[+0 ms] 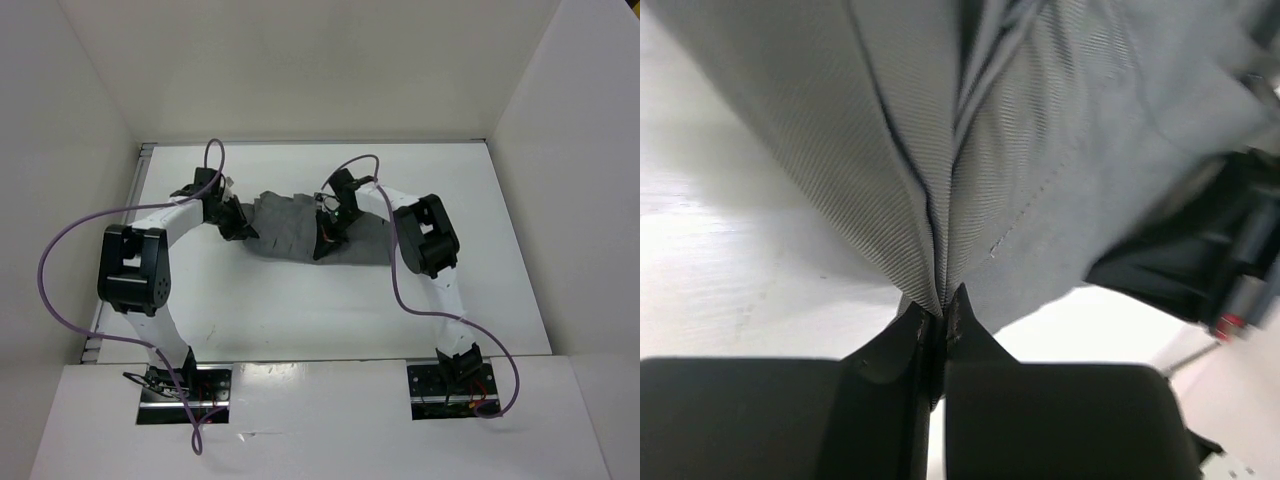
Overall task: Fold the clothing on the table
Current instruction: Fold the skirt
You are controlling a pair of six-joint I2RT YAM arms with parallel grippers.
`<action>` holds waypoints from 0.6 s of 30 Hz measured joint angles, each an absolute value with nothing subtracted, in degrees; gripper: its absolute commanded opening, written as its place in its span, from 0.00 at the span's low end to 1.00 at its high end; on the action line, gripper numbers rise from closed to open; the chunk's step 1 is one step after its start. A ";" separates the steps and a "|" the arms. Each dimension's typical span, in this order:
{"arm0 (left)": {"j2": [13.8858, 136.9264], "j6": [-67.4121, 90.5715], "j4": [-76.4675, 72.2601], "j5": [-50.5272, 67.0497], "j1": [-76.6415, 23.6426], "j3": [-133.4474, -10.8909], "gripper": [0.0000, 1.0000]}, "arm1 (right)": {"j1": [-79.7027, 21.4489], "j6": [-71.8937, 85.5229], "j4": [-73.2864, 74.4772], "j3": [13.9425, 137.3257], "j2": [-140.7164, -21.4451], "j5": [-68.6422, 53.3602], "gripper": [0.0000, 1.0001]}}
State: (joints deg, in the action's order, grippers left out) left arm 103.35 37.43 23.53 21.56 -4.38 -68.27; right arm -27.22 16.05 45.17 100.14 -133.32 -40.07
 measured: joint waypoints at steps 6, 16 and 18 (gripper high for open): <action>100.49 38.72 24.01 27.88 -4.86 -70.43 0.00 | -27.68 20.38 41.34 99.15 -133.58 -41.25 0.00; 99.90 45.56 19.46 35.68 -14.48 -78.50 0.00 | -33.08 29.52 30.70 107.79 -141.10 -47.94 0.00; 99.94 46.35 19.11 36.10 -15.35 -79.37 0.00 | -33.54 30.98 28.32 108.66 -141.56 -49.04 0.00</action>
State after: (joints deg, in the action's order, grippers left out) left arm 99.94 46.35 19.11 36.10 -15.35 -79.37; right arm -33.54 30.98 28.32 108.66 -141.56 -49.04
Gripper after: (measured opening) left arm 0.030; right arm 0.001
